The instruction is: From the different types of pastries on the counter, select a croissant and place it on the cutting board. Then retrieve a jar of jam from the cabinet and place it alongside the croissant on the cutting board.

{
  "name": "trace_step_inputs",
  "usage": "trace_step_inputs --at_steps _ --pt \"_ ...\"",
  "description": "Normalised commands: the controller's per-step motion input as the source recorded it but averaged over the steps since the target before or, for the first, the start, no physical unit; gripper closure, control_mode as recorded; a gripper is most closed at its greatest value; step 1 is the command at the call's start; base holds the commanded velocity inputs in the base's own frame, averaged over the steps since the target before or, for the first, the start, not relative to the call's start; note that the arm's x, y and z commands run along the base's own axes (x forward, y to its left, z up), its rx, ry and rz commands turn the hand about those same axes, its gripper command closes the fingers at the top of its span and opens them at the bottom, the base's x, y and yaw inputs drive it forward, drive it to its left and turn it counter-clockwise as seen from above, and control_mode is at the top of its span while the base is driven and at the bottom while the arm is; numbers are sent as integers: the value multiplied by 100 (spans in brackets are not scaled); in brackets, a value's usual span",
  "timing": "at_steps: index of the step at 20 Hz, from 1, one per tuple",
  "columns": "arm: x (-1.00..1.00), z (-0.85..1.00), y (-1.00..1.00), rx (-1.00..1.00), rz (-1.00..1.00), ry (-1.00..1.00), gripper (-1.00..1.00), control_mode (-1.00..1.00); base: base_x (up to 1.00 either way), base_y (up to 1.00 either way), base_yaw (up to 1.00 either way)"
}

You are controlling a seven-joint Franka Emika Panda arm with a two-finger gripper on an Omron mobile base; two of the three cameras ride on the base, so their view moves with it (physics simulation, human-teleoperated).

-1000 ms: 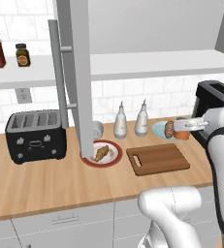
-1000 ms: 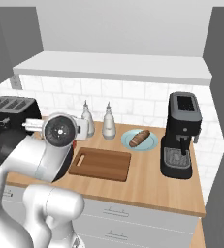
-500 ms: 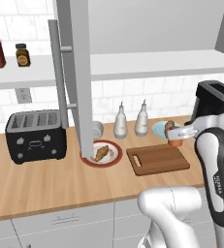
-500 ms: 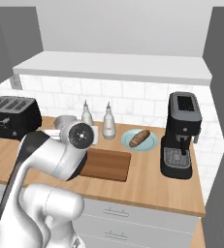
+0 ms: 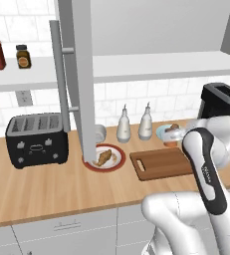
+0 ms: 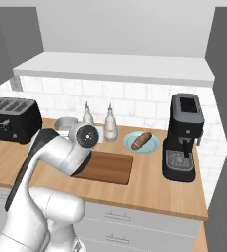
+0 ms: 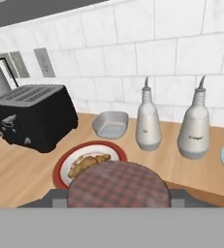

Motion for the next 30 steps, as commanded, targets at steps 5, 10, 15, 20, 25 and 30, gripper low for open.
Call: trace_step_inputs --at_steps 5,10,15,20,25,30 --pt "16 7 0 0 2 20 100 -100 0 0 0" --pt "0 10 0 0 0 31 100 -100 0 0 0" --pt "-6 1 0 0 0 31 100 -100 0 0 0" --pt "-36 4 0 -1 0 15 100 -100 0 0 0" --pt "4 -10 0 -2 -3 14 100 -100 0 0 0" --pt "8 -28 0 0 -6 -23 100 -100 0 0 0"
